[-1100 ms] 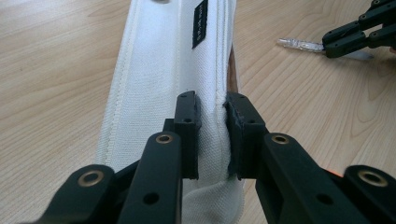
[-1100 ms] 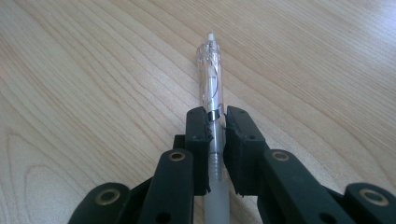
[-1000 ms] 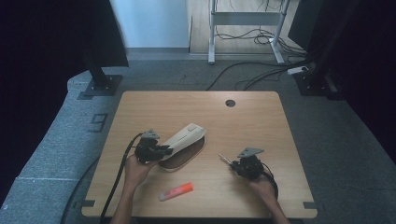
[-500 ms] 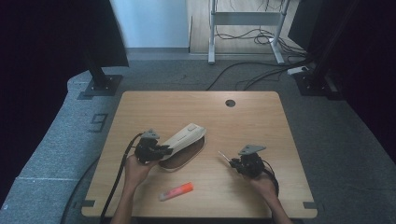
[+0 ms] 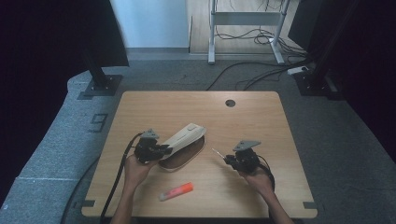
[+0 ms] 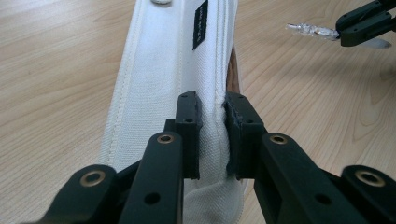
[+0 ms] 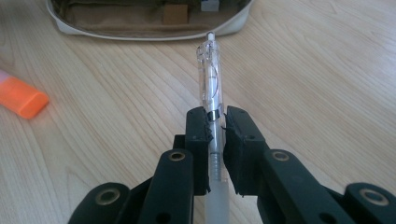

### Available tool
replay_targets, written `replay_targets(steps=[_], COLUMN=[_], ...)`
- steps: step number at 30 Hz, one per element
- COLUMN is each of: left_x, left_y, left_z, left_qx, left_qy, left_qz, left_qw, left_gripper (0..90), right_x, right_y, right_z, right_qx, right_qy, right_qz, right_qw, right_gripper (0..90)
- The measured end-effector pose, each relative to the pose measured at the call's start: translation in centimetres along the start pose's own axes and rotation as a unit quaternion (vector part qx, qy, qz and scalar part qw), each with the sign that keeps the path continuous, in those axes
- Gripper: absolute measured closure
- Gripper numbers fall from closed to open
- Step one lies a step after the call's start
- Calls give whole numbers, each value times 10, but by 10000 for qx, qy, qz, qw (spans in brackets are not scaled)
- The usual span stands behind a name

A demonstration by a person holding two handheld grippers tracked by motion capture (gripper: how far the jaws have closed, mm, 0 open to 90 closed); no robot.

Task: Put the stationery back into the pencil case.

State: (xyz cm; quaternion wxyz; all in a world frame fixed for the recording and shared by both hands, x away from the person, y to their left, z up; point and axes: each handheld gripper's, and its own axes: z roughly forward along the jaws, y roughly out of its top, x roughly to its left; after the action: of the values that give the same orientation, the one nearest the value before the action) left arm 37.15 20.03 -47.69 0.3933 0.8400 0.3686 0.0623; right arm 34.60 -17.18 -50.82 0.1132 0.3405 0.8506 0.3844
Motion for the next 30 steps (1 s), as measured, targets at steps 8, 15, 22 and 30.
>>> replay_targets(steps=[8, 15, 22, 30], left_x=[-1, -1, 0, 0], left_y=[0, 0, 0, 1], left_z=[-1, -1, -2, -3], left_qx=[-15, -37, -66, -112], left_qy=[29, 30, 16, -36], left_qz=[25, 28, 18, 8], left_qw=[10000, 10000, 10000, 9999], left_gripper=[767, 768, 768, 768], right_x=[3, 7, 11, 17], right_y=[14, 24, 36, 48], right_z=[10, 20, 31, 45], right_qx=[27, 77, 117, 212], right_qy=[122, 191, 266, 350], right_qz=[-112, -230, -319, -460], right_qw=[9999, 9995, 9991, 9981], right_gripper=[778, 778, 778, 778])
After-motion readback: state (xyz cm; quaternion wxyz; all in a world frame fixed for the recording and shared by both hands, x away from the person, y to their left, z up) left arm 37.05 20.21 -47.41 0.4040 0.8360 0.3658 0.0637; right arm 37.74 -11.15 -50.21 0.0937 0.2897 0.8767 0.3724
